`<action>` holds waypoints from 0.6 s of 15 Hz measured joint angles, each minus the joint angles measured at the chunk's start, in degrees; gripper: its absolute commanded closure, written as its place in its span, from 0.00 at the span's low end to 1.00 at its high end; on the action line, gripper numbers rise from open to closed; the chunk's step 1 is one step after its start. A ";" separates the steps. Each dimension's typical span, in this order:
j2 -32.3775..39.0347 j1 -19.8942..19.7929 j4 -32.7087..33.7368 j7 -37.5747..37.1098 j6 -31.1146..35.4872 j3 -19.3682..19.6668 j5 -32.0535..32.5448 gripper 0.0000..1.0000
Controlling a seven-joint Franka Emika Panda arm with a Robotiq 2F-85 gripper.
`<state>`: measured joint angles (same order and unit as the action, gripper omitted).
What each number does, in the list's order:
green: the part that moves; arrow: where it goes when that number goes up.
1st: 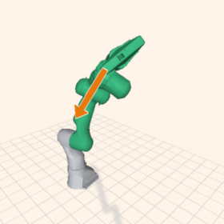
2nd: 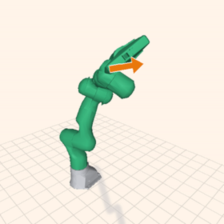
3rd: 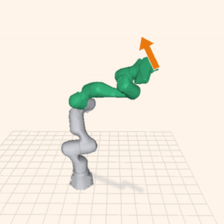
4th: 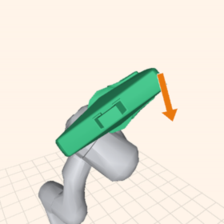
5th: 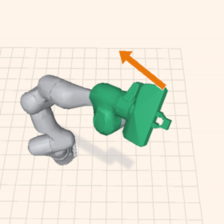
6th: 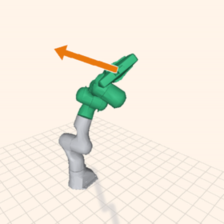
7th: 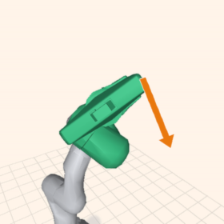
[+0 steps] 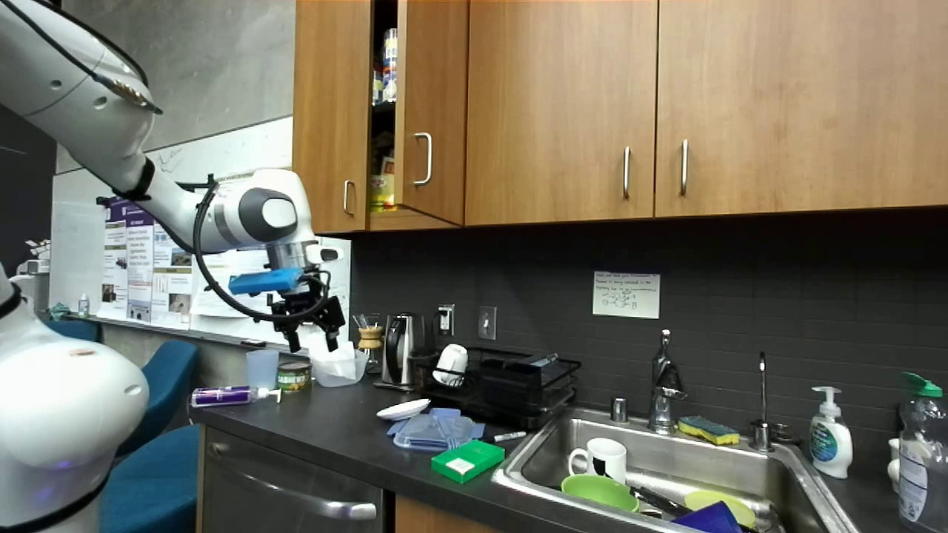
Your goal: Open the top left cabinet door
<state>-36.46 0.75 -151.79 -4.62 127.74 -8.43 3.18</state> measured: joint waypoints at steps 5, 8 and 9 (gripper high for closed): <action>-1.38 1.31 -4.08 -3.28 12.82 -5.07 6.36 0.00; -3.11 1.15 -5.51 -6.33 21.33 -8.11 9.72 0.00; -3.57 0.63 -5.63 -7.63 24.04 -9.20 10.69 0.00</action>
<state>-40.02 1.38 -157.42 -12.24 151.77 -17.63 13.87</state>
